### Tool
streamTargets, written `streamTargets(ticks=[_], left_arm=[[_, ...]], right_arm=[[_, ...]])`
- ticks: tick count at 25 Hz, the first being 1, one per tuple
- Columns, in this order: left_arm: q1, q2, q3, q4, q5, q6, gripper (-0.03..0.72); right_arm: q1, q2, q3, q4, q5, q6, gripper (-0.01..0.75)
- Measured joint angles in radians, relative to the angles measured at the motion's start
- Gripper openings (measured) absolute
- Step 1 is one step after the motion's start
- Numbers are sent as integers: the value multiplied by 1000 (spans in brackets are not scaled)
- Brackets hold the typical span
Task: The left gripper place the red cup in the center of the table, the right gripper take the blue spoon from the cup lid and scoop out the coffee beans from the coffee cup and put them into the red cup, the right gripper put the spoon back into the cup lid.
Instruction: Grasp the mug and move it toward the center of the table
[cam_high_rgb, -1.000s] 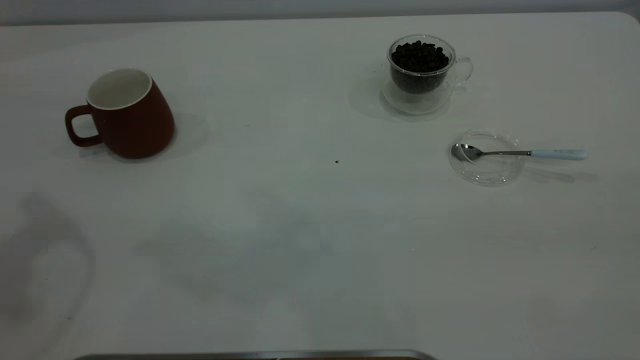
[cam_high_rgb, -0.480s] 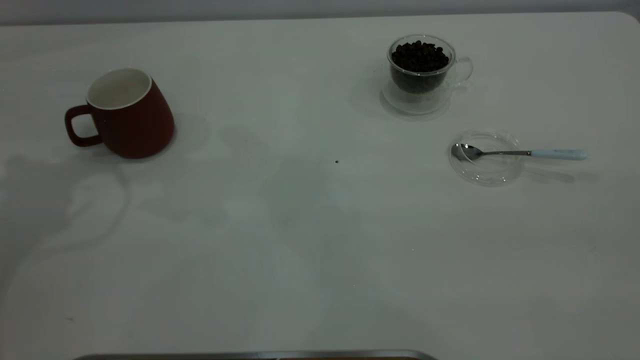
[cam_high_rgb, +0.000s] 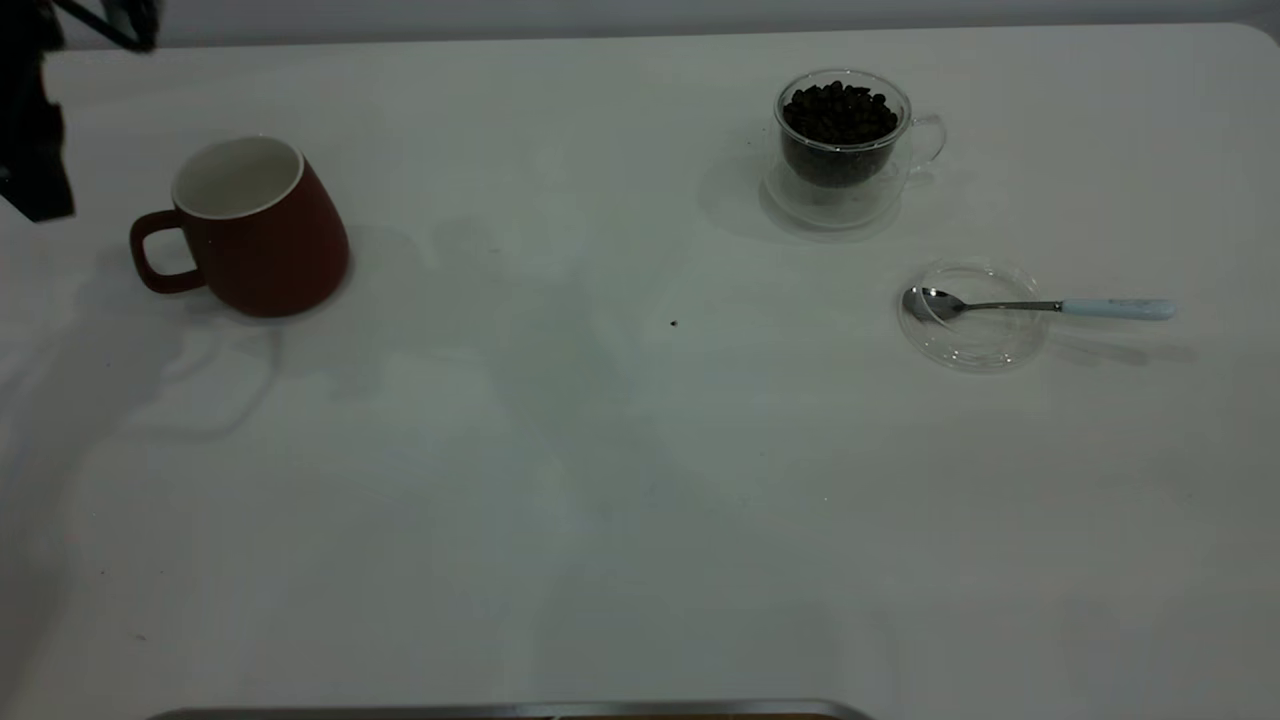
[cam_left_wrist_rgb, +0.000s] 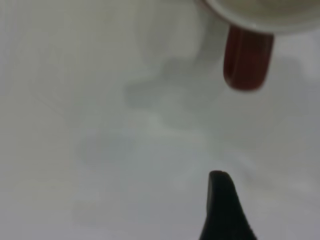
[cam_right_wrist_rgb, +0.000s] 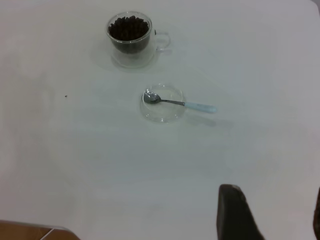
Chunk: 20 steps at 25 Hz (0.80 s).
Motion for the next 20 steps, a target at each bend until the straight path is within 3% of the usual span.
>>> streamTargets(ticks=[13,20], left_arm=[[-10,90,-1,-7,-145,31,537],[-67,121,-2,-18,-194,52,537]], right_arm=[[0,0,0,0,0,0,418],[0,0,0,0,0,0,418]])
